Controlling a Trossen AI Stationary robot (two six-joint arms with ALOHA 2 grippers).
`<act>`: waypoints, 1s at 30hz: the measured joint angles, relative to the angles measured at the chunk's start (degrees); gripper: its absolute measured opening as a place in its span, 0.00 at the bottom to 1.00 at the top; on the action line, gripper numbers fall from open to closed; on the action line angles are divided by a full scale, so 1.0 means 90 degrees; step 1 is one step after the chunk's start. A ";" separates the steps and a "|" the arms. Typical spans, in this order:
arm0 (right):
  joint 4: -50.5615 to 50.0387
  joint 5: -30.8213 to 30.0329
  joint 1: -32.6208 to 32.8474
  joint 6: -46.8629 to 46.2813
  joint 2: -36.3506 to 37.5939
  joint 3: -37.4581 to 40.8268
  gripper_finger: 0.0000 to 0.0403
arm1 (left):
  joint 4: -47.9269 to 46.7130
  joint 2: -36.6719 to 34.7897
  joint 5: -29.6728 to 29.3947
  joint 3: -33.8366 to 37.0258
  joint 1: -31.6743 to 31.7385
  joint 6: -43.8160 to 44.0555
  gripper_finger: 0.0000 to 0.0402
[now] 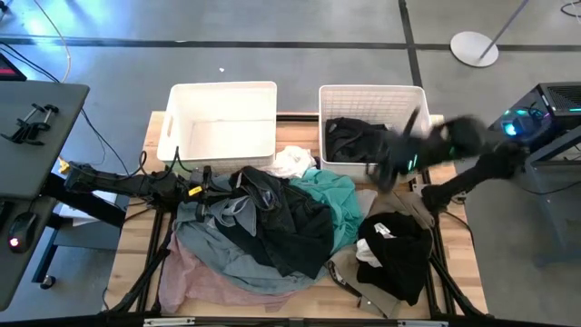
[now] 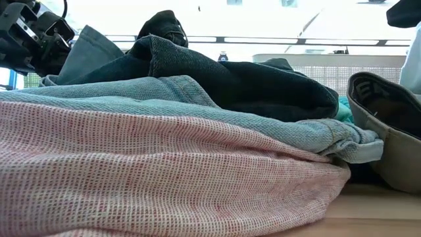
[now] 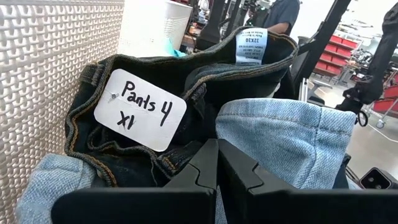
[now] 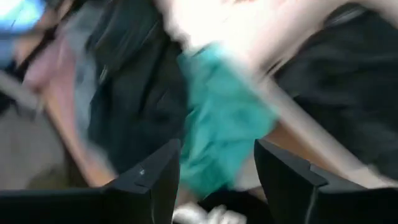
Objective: Sort clothes
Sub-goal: Put the black shirt into the right white bin
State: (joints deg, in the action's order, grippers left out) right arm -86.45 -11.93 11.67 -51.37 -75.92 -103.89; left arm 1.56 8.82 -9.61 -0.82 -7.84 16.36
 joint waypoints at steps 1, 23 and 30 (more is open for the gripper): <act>-0.0020 0.0001 0.0440 -0.0256 -0.0162 0.0046 0.47 | 0.0000 0.0000 0.0000 -0.0002 0.0000 0.0000 0.00; -0.0098 0.2054 0.3777 -0.4428 -0.2463 0.1568 0.76 | -0.0002 0.0002 0.0000 0.0000 0.0000 -0.0094 0.00; 0.0172 0.2007 0.3667 -0.3821 -0.2685 0.2246 0.67 | -0.0002 0.0002 0.0000 0.0000 0.0000 -0.0080 0.00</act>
State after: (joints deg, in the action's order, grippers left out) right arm -84.90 6.13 44.68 -85.76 -100.08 -83.68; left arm 1.54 8.84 -9.61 -0.82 -7.84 15.64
